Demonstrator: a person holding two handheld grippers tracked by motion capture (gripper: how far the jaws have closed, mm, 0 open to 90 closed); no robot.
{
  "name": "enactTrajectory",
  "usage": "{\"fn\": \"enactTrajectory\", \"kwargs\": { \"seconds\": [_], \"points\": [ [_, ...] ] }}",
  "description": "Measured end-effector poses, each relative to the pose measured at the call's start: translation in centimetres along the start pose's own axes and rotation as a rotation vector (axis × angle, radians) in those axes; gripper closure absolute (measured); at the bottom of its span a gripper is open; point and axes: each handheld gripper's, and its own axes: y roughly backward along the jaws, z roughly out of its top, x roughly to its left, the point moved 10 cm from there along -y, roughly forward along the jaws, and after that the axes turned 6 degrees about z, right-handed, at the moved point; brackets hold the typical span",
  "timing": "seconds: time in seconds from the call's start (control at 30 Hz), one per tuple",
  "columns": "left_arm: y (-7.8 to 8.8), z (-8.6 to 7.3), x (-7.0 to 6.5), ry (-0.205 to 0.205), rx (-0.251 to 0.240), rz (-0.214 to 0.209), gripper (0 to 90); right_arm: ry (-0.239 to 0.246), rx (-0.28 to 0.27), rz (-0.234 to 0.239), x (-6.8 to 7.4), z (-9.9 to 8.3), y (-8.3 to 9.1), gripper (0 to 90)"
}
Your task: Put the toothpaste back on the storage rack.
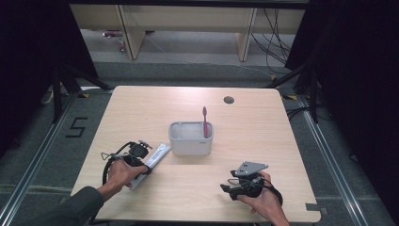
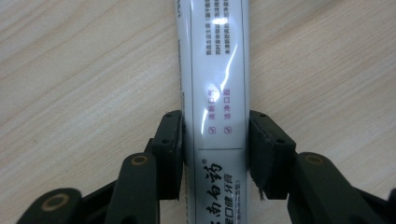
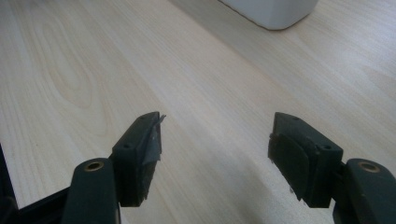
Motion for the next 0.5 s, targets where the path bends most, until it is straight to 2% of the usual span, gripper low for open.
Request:
{"fn": "enactTrajectory", "kwargs": {
  "seconds": [0.07, 0.1, 0.17, 0.2, 0.23, 0.4, 0.43, 0.5],
  "points": [
    [0.0, 0.0, 0.1, 0.003, -0.006, -0.005, 59.0, -0.019, 0.007, 0.003, 0.1, -0.1, 0.0, 34.7],
    [0.0, -0.1, 0.2, 0.003, -0.005, -0.002, 59.1, -0.018, -0.010, -0.003, 0.1, 0.0, -0.1, 34.7],
    [0.0, -0.1, 0.4, -0.002, -0.009, 0.001, 59.4, -0.016, -0.013, -0.005, 0.0, 0.0, -0.2, 34.7],
    [0.1, -0.2, 0.5, -0.009, 0.000, -0.002, 59.6, -0.020, -0.012, -0.005, 0.0, 0.0, -0.2, 34.7],
    [0.1, -0.2, 0.5, 0.005, -0.011, -0.002, 59.8, -0.020, -0.012, -0.005, 0.0, 0.0, -0.2, 34.7],
    [0.4, -0.2, 1.0, -0.012, -0.017, -0.001, 60.5, -0.018, -0.002, 0.001, 0.1, 0.0, 0.0, 34.7],
    [0.5, -0.1, 0.9, 0.000, -0.027, -0.003, 60.7, -0.015, 0.002, 0.000, 0.0, 0.0, 0.0, 34.7],
    [0.8, 0.0, 1.2, -0.019, -0.029, -0.003, 61.0, -0.015, -0.001, 0.003, 0.0, 0.0, -0.1, 34.7]
  ]
}}
